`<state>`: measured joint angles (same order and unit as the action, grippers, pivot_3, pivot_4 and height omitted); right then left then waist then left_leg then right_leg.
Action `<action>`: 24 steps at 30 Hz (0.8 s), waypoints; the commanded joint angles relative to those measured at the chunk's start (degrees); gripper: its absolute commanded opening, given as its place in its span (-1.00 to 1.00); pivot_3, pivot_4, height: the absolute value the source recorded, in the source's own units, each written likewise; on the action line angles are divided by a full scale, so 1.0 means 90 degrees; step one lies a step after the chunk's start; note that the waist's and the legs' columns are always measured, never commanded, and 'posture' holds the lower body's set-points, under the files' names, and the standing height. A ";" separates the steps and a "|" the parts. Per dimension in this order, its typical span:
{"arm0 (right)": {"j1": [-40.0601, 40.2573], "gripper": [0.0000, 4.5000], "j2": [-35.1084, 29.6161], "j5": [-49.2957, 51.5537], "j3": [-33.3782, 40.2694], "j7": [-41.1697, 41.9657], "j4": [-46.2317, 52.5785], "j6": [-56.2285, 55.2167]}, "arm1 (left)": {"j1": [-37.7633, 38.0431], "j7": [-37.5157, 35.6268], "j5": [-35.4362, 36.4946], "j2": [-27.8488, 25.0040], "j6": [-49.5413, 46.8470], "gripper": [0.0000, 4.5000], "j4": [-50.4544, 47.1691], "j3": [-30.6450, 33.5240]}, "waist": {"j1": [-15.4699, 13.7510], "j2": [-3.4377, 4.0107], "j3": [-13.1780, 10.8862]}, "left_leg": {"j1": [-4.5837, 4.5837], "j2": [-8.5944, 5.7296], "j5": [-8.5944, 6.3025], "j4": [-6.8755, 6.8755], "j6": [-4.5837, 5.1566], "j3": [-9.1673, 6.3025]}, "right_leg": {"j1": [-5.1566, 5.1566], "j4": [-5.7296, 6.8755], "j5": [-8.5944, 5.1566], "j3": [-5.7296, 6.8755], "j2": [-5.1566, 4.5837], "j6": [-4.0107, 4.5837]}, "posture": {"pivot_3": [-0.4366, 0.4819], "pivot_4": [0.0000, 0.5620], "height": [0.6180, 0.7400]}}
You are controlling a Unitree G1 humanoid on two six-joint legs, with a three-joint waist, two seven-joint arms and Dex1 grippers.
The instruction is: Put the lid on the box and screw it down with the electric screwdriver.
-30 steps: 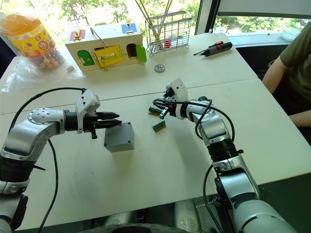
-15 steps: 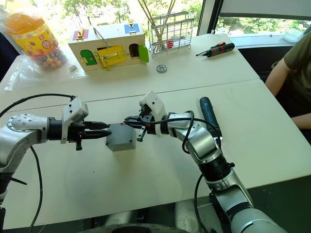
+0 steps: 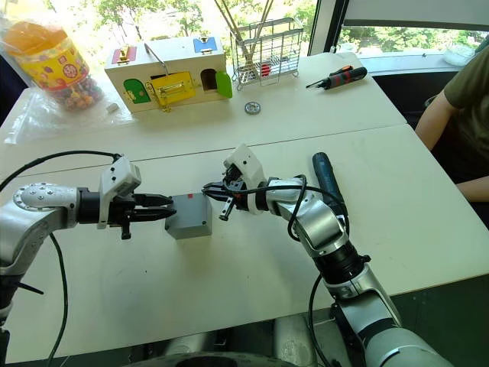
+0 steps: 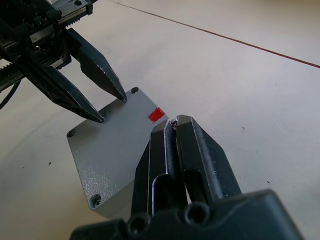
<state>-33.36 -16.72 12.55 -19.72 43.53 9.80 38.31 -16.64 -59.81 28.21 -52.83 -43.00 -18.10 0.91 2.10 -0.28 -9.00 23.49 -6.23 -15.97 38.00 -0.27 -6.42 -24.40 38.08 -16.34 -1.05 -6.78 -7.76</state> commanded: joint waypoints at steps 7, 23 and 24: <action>-0.0101 -0.97 0.0042 -0.0017 0.0031 -0.0046 -0.0029 -0.0241 | -0.0154 0.0008 -0.0072 0.0041 0.0204 -0.41 0.0040 -0.0081 | -0.0001 0.0000 0.0000 | 0.0000 0.0000 0.0000 0.0000 0.0000 0.0001 | 0.0000 0.0000 0.0000 0.0000 0.0000 0.0000 | -0.05 -0.47 1.00; -0.0069 -0.57 0.0085 -0.0199 -0.0231 -0.0007 -0.0200 -0.0279 | -0.0195 0.0118 -0.0089 0.0197 0.0278 -0.41 0.0092 -0.0153 | 0.0006 0.0000 0.0000 | 0.0000 0.0000 0.0000 0.0000 0.0000 0.0000 | 0.0000 0.0000 0.0000 0.0000 0.0000 0.0000 | -0.05 -0.47 1.00; -0.0066 -0.34 0.0065 -0.0183 -0.0239 0.0028 -0.0176 -0.0258 | -0.0195 0.0117 -0.0084 0.0205 0.0276 -0.41 0.0086 -0.0151 | 0.0006 0.0000 0.0000 | 0.0000 0.0000 0.0000 0.0000 0.0000 0.0000 | 0.0000 0.0000 0.0000 0.0000 0.0000 0.0000 | -0.05 -0.47 1.00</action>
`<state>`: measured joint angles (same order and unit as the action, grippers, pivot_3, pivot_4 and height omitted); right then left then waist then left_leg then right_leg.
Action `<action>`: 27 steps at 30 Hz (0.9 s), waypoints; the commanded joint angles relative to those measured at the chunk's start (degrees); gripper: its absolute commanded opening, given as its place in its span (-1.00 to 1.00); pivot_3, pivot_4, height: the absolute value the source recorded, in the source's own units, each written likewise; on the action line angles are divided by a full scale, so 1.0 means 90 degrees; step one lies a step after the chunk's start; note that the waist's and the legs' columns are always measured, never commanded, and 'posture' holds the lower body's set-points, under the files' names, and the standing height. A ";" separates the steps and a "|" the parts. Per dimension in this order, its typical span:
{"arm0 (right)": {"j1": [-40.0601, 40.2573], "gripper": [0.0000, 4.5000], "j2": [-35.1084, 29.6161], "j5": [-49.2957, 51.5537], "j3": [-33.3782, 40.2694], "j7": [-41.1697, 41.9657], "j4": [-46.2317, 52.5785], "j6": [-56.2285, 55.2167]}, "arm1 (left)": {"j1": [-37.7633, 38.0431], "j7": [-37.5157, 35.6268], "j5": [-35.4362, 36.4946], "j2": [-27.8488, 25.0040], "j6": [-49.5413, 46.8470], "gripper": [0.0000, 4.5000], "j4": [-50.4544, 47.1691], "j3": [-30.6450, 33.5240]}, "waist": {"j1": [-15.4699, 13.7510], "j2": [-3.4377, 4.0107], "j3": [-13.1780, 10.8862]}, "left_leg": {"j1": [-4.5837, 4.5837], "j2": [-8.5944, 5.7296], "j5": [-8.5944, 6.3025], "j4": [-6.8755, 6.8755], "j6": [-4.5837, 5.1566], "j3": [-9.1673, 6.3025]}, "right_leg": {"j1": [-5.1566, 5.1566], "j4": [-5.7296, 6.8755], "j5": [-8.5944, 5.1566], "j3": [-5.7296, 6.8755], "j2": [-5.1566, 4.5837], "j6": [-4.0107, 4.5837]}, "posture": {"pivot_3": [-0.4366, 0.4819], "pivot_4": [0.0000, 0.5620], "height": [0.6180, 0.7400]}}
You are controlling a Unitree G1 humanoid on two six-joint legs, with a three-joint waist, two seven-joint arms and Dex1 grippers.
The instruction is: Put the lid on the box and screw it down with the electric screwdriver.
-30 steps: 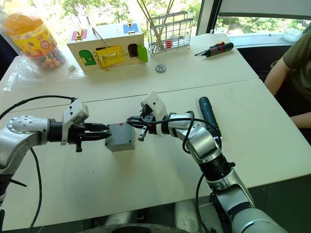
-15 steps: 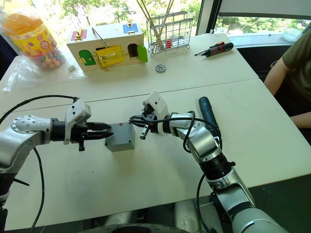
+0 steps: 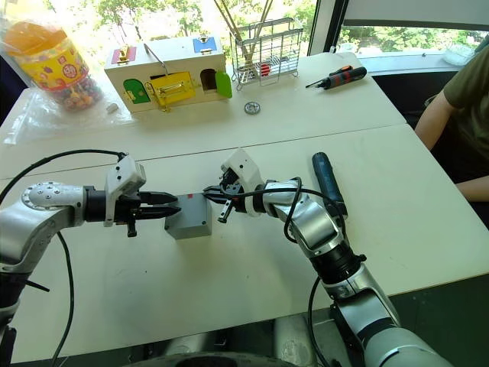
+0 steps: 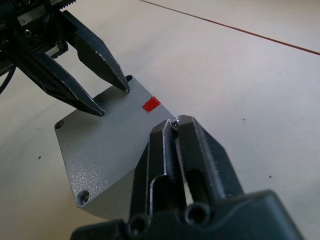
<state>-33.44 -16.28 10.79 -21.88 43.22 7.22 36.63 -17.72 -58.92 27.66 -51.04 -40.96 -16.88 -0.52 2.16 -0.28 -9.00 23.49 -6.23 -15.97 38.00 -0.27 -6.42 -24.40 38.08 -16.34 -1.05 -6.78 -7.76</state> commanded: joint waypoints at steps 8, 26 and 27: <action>-0.0109 0.97 -0.0435 0.0346 0.0620 0.0051 0.0951 0.0591 | -0.0405 0.0038 0.0239 0.0228 -0.0114 -0.41 -0.0169 0.0034 | -0.0031 0.0000 0.0000 | 0.0000 -0.0001 0.0000 0.0000 0.0000 -0.0001 | 0.0001 0.0000 0.0000 0.0001 0.0000 0.0000 | -0.05 -0.47 1.00; -0.1252 0.97 -0.5055 0.2367 0.1977 0.0503 0.0184 0.6112 | -0.1702 -0.0280 -0.0373 0.1441 0.0854 -0.41 -0.0385 -0.1657 | -0.0174 -0.0002 -0.0002 | 0.0003 0.0009 -0.0004 0.0000 0.0008 0.0026 | 0.0014 -0.0035 0.0000 -0.0007 -0.0007 0.0000 | -0.05 -0.47 1.00; -0.1310 0.97 -0.5015 0.2368 0.1862 0.0502 -0.0014 0.6158 | -0.1729 -0.0221 -0.0406 0.1544 0.0885 -0.41 -0.0322 -0.1670 | -0.0168 -0.0003 -0.0002 | 0.0003 0.0007 -0.0005 0.0003 0.0009 0.0027 | 0.0018 -0.0039 0.0000 -0.0009 -0.0007 0.0001 | -0.05 -0.47 1.00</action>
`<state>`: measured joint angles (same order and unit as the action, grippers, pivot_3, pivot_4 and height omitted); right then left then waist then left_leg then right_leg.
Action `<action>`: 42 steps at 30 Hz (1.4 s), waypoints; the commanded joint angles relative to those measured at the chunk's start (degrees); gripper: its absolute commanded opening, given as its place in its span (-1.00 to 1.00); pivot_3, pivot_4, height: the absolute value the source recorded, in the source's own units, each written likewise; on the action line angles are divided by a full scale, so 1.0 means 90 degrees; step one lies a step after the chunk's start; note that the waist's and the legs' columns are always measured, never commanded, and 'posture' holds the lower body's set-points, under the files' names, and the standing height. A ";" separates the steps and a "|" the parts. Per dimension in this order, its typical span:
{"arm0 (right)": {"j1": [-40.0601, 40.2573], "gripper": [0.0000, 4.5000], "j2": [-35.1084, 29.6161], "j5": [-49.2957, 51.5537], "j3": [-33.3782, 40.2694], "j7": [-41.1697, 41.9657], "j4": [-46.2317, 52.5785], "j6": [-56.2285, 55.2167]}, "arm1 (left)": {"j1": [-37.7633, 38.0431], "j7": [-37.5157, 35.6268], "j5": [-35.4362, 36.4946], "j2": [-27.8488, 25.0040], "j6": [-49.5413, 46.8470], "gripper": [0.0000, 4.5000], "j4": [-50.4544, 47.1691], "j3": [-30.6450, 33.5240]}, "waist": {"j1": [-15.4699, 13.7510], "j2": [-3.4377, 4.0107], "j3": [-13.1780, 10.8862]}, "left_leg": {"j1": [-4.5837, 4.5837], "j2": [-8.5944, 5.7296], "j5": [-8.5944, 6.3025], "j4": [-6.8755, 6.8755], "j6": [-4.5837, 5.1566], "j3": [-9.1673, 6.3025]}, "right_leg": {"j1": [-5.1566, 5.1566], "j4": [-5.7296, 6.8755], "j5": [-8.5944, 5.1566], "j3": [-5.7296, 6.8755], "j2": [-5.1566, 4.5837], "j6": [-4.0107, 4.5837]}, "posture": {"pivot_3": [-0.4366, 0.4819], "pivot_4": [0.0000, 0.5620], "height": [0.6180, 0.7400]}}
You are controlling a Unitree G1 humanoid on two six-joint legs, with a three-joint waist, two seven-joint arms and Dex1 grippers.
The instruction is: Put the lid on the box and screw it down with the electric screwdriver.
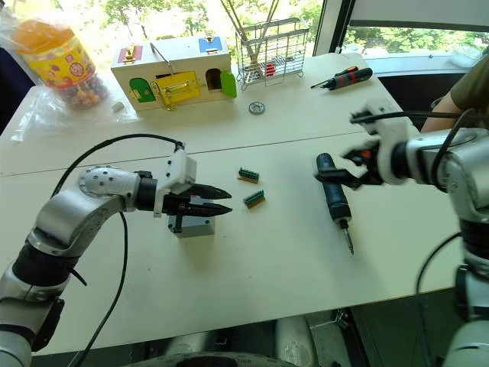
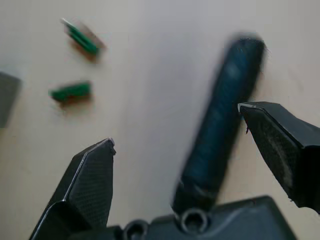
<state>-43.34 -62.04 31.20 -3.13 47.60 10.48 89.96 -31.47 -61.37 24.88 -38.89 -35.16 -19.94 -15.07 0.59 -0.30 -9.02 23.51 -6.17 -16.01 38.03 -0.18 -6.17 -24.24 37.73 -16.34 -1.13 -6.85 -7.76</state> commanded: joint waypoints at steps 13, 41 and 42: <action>-0.0972 0.97 0.0513 -0.0093 -0.2018 -0.0139 -0.1837 0.0157 | 0.0393 0.0828 -0.0293 0.0724 0.0173 -0.41 -0.0302 -0.0118 | -0.0007 -0.0001 -0.0001 | 0.0003 0.0000 -0.0001 0.0007 0.0002 0.0006 | -0.0004 -0.0004 0.0001 -0.0006 0.0002 -0.0001 | -0.05 -0.47 1.00; -0.1281 -0.22 0.0431 -0.1874 -0.4077 0.1674 -0.2860 -0.2263 | 0.0673 0.1311 -0.0590 0.0886 0.0316 -0.41 -0.0108 0.0014 | -0.0004 -0.0122 0.0077 | -0.0021 -0.0002 -0.0007 0.0016 0.0010 -0.0016 | 0.0060 -0.0052 0.0001 0.0020 0.0004 -0.0001 | -0.05 -0.47 1.00; -0.1353 -0.22 0.0473 -0.1841 -0.3938 0.1826 -0.2851 -0.2387 | 0.0676 0.1277 -0.0590 0.0808 0.0358 -0.41 -0.0040 0.0071 | -0.0002 -0.0120 0.0076 | -0.0021 -0.0003 -0.0007 0.0018 0.0010 -0.0016 | 0.0062 -0.0054 0.0002 0.0021 0.0004 -0.0001 | -0.05 -0.47 1.00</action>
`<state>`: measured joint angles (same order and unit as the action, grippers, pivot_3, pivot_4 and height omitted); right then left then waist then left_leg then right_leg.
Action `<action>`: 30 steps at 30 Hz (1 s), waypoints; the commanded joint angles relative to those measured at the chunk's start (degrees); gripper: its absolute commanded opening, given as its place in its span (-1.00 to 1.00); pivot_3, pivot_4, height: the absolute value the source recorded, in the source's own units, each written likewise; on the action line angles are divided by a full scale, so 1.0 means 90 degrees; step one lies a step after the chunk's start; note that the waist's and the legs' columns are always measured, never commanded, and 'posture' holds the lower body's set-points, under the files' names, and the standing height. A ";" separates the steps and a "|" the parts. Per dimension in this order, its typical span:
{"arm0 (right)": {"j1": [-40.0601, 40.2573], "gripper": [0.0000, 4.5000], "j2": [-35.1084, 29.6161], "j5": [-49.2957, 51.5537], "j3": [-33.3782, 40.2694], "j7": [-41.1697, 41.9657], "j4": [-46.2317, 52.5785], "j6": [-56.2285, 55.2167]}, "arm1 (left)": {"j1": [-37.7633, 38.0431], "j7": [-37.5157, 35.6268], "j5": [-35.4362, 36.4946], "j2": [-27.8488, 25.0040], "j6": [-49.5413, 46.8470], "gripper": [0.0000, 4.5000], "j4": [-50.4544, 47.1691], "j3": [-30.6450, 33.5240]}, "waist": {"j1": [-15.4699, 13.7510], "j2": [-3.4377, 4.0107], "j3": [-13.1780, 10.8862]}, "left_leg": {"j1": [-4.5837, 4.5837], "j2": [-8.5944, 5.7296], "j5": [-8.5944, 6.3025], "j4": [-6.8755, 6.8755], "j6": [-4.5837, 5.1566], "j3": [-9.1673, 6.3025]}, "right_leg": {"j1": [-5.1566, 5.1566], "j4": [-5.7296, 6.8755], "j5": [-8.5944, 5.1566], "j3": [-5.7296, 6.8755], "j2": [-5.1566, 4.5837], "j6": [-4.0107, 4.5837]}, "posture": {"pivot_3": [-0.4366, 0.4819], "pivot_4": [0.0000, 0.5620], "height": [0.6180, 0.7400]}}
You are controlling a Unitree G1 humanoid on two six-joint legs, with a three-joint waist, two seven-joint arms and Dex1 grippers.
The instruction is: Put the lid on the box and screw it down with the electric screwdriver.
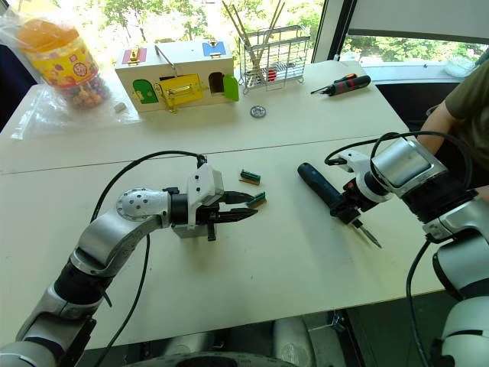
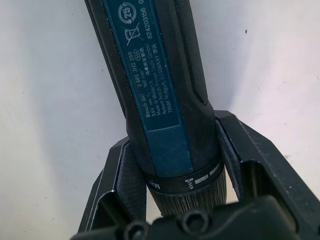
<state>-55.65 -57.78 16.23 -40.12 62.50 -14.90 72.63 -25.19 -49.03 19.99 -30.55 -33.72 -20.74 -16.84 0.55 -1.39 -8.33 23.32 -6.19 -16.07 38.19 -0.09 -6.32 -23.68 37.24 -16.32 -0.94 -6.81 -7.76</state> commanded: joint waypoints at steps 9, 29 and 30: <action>0.0152 -0.22 0.0944 0.0874 0.3509 -0.0447 0.1234 -0.1775 | -0.0081 -0.0544 0.0908 -0.0781 -0.0377 -0.41 0.0047 0.1523 | 0.0023 0.0078 -0.0048 | 0.0053 0.0013 0.0006 -0.0019 -0.0010 0.0003 | -0.0103 0.0036 0.0000 -0.0003 -0.0002 -0.0001 | -0.05 -0.47 1.00; 0.2529 -0.22 0.6220 0.2004 0.4388 -0.3787 0.3994 -0.4147 | 0.0375 -0.1041 0.0958 -0.2193 -0.1024 -0.41 0.0080 0.1572 | 0.0098 0.0097 -0.0061 | 0.0043 -0.0006 0.0017 -0.0019 -0.0029 -0.0028 | -0.0102 0.0097 0.0000 -0.0006 0.0006 0.0000 | -0.05 -0.47 1.00; 0.2598 -0.22 0.6235 0.1922 0.4278 -0.3764 0.3933 -0.4289 | 0.0448 -0.1044 0.0813 -0.2220 -0.0917 -0.41 0.0131 0.1486 | 0.0111 0.0097 -0.0061 | 0.0043 -0.0006 0.0017 -0.0019 -0.0029 -0.0028 | -0.0102 0.0097 0.0000 -0.0006 0.0006 0.0000 | -0.05 -0.47 1.00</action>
<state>-31.71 -2.28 34.31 -0.57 27.75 19.19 37.81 -21.83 -58.49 28.55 -49.99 -43.35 -19.12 -2.97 1.55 -0.52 -8.87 23.70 -6.25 -15.92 38.01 -0.35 -6.56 -24.59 38.12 -16.32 -0.99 -6.76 -7.76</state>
